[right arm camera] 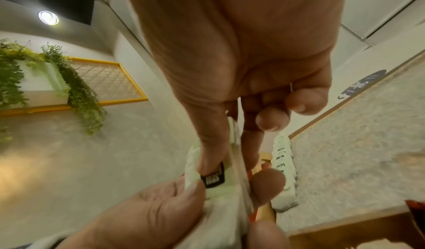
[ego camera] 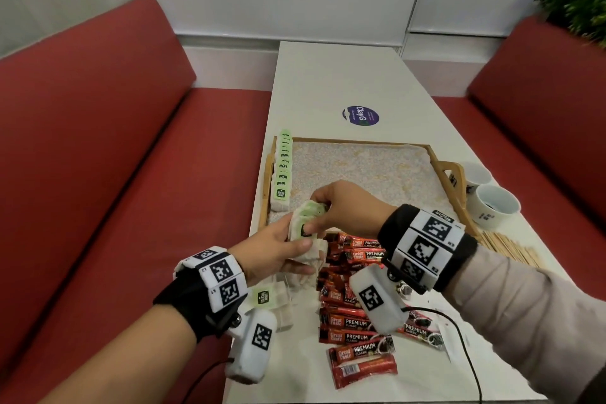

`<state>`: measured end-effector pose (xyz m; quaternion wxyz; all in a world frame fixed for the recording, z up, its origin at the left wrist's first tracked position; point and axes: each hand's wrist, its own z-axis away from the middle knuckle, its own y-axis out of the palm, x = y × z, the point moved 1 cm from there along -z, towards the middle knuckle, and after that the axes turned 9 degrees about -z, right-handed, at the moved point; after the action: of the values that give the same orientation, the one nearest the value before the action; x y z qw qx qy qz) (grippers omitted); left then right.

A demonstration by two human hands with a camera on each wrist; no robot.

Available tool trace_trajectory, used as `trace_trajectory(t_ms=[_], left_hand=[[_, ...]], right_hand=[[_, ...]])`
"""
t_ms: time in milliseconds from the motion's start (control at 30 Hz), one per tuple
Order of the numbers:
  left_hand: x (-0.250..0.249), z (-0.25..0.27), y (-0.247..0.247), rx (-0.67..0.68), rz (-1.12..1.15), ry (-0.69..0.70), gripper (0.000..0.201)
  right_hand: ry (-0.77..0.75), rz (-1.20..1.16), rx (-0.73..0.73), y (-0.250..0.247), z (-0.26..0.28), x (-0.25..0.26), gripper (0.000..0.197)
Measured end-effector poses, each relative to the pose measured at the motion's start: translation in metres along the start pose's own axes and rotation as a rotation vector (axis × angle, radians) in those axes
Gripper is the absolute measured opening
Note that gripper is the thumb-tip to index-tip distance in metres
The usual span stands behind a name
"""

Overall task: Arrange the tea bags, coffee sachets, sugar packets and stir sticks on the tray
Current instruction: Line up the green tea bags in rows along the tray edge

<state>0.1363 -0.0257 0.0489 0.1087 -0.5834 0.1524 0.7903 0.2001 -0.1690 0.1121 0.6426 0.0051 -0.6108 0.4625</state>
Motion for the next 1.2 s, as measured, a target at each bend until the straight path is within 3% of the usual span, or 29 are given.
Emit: trace_trajectory(t_ms=[167,300,600,767,1000,1200], left_hand=[[0.001,-0.013,-0.008,-0.079,0.086,0.027,0.038],[0.0,-0.022,-0.013,-0.18,0.035,0.068,0.032],[0.003,-0.038,-0.029,-0.354,0.029,0.06,0.04],[-0.004,-0.048,-0.038,-0.451,0.124,0.09,0.023],[-0.01,-0.056,-0.063,-0.636,0.089,0.084,0.02],[-0.01,-0.06,-0.082,-0.689,0.094,0.089,0.013]], right_hand=[[0.028,-0.135,-0.123,0.001,-0.015,-0.009,0.034],[0.042,-0.205,-0.193,0.002,-0.023,-0.018,0.037],[0.051,-0.253,-0.171,0.004,-0.042,-0.025,0.02],[0.033,-0.27,-0.162,-0.002,-0.055,-0.021,0.015],[0.059,-0.295,-0.163,-0.009,-0.078,-0.022,0.017],[0.14,-0.239,-0.082,-0.008,-0.101,-0.032,0.017]])
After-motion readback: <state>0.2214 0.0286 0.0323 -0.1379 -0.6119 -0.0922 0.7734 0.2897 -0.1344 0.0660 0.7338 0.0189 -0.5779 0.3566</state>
